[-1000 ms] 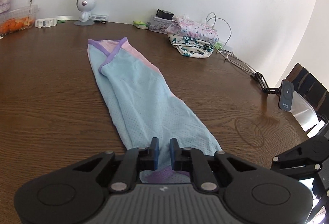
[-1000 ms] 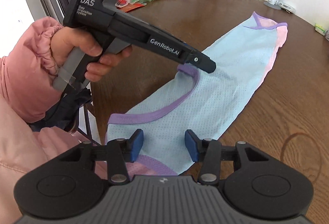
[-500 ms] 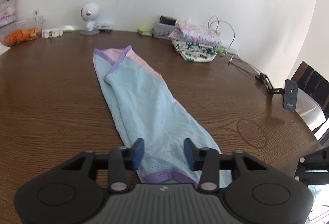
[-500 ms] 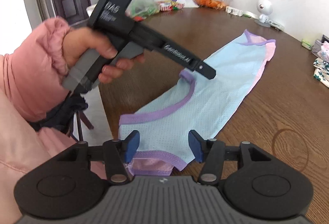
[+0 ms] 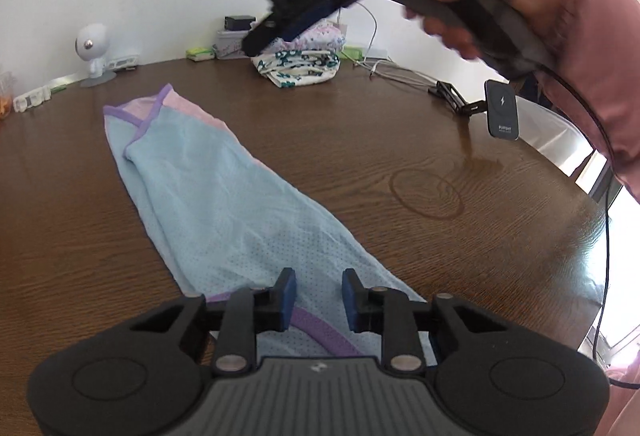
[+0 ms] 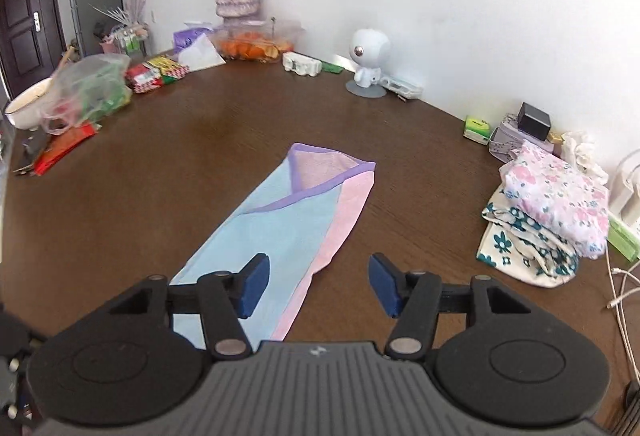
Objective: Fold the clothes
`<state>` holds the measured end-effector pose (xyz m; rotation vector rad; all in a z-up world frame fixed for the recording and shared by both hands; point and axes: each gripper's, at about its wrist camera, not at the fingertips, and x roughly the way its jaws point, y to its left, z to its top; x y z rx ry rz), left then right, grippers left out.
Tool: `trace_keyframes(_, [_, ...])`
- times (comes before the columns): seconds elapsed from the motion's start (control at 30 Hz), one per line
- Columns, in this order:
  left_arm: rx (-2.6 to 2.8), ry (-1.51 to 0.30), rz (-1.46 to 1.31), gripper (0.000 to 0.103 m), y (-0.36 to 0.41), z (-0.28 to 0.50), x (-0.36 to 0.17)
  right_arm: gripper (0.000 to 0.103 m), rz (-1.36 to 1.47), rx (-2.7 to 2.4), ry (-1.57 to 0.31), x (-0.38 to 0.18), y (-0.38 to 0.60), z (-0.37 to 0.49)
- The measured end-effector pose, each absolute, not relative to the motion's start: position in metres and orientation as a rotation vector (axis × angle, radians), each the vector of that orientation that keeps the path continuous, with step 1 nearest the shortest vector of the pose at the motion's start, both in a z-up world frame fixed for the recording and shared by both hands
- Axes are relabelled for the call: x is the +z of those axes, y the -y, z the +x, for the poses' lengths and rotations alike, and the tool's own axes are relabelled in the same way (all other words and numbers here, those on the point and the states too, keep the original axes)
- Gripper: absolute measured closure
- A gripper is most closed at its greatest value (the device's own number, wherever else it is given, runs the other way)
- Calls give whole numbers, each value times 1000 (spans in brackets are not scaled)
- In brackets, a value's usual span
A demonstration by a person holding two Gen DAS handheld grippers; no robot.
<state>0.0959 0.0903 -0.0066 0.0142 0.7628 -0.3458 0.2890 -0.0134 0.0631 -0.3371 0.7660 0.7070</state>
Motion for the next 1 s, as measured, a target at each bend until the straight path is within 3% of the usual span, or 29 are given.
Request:
trace_keyframes(0.1, [-365, -771, -15, 81, -97, 99, -9, 62, -336, 660, -833, 35, -24, 343])
trace_keyframes(0.47, [-422, -777, -64, 80, -107, 106, -12, 63, -224, 535, -926, -31, -80, 444])
trace_keyframes(0.53, [-427, -775, -72, 80, -109, 106, -12, 69, -238, 530, -942, -34, -86, 447])
trace_keyframes(0.63, [-433, -773, -83, 80, -110, 107, -13, 90, -225, 543, -940, -33, -88, 447])
trace_keyframes(0.7, [-436, -771, -91, 80, -111, 105, -13, 96, -220, 536, -938, -31, -87, 449])
trace_keyframes(1.0, [-428, -769, -95, 80, -113, 100, -13, 98, -175, 493, -923, -30, -73, 455])
